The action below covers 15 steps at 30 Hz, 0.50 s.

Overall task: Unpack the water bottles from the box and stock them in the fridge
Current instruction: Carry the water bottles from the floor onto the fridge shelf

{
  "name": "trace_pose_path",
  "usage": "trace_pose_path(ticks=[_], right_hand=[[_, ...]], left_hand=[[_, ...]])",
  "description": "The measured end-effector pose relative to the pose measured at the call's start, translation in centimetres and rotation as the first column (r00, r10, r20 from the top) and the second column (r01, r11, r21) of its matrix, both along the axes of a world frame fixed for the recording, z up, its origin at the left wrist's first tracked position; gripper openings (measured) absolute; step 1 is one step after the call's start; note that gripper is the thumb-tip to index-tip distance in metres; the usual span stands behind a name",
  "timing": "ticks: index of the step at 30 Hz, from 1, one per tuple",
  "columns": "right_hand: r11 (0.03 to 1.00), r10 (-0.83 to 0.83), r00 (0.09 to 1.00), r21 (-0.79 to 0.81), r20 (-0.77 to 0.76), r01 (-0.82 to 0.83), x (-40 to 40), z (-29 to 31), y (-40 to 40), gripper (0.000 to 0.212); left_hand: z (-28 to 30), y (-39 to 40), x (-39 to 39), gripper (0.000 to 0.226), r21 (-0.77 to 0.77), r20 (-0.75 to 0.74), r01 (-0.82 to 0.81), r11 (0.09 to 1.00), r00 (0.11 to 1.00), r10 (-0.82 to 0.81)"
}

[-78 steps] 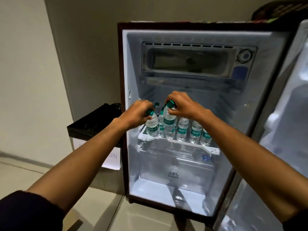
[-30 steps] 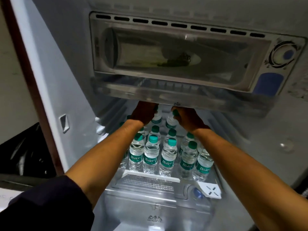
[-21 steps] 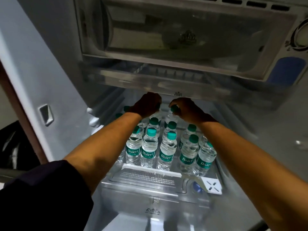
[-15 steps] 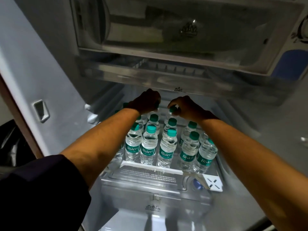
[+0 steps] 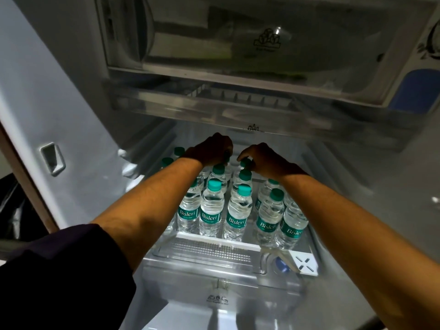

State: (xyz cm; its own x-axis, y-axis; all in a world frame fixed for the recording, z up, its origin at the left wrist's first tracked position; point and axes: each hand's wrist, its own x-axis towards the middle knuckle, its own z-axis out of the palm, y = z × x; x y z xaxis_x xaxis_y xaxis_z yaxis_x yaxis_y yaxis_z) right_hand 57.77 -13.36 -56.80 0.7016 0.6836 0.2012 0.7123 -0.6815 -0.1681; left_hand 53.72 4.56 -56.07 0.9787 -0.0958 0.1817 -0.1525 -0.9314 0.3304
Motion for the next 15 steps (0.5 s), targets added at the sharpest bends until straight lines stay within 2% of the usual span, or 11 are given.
trace_pose_path(ticks=[9,15], right_hand=[[0.999,-0.036,0.999,-0.001,0.013,0.036,-0.6,-0.5,-0.1,0.037],[0.997,-0.077,0.997,0.0,0.014,0.077,-1.5,-0.3,-0.4,0.046]], left_hand=[[0.3,-0.3,-0.4,0.036,-0.107,-0.076,-0.033,0.994,0.997,0.025],[0.7,-1.1,-2.1,0.046,-0.062,-0.007,-0.053,0.997,0.999,0.052]])
